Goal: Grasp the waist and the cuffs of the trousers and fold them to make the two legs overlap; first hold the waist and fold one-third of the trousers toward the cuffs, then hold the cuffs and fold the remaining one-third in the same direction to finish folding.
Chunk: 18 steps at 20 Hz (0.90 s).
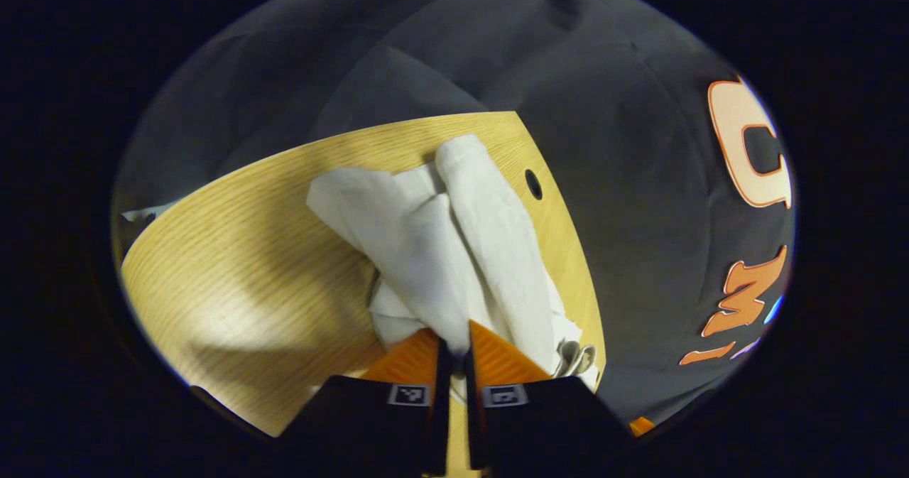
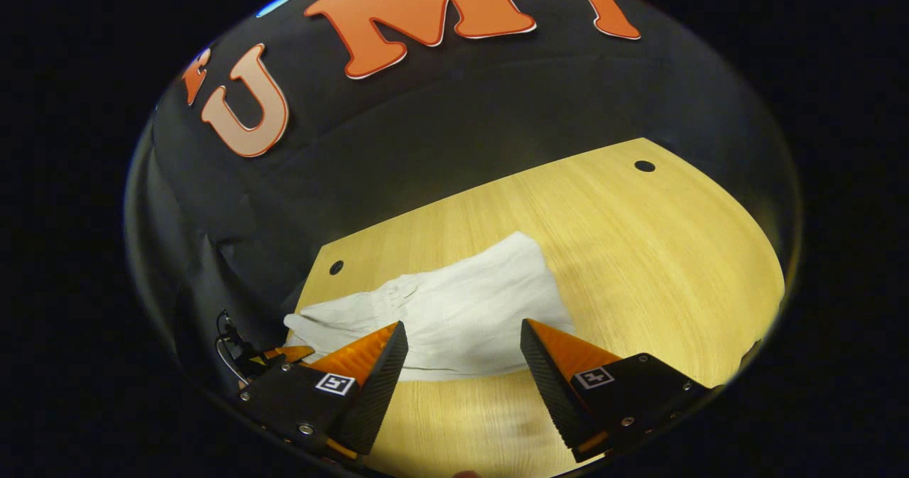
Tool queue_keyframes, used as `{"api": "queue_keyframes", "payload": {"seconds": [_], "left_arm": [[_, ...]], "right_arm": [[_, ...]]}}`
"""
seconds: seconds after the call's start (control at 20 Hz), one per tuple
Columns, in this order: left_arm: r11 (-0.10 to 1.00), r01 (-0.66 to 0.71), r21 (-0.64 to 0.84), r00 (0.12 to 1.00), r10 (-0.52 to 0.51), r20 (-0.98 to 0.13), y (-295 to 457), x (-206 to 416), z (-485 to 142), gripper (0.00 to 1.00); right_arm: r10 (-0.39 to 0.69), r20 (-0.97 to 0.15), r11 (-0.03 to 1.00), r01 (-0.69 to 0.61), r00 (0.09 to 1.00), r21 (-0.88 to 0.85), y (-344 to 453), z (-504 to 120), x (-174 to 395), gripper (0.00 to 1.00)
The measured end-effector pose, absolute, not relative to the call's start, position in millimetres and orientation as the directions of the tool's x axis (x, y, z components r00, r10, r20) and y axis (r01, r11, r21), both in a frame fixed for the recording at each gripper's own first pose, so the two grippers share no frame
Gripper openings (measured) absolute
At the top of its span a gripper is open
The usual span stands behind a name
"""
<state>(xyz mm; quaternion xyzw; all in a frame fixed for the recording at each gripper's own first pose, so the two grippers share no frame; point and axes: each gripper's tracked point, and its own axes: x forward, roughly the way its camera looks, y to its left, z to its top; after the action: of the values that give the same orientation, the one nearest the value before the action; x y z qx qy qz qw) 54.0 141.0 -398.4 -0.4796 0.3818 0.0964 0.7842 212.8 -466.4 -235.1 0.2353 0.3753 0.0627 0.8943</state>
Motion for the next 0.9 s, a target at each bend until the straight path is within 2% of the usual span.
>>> {"api": "queue_keyframes", "payload": {"seconds": [0.05, 0.1, 0.4, 0.9], "left_arm": [[0.543, -0.520, -0.660, 0.678, -0.208, -0.705, 141.9, 49.9, -394.9, 0.13], [0.562, -0.516, -0.647, 0.673, -0.202, -0.712, 140.3, 52.3, -393.1, 0.11], [0.653, -0.470, -0.594, 0.711, -0.118, -0.693, 135.6, 48.5, -340.5, 0.10], [0.788, -0.330, -0.520, 0.805, -0.053, -0.591, 87.3, 65.5, -217.4, 0.09]], "right_arm": [[0.282, -0.643, 0.879, 0.077, 0.712, 0.470, -471.0, -236.0, 210.1, 0.96], [0.279, -0.643, 0.876, 0.085, 0.713, 0.475, -474.7, -235.5, 208.2, 0.96], [0.315, -0.624, 0.857, 0.069, 0.715, 0.511, -497.4, -233.1, 208.8, 0.96], [0.350, -0.559, 0.830, 0.028, 0.752, 0.557, -550.0, -222.6, 215.7, 0.96]]}}
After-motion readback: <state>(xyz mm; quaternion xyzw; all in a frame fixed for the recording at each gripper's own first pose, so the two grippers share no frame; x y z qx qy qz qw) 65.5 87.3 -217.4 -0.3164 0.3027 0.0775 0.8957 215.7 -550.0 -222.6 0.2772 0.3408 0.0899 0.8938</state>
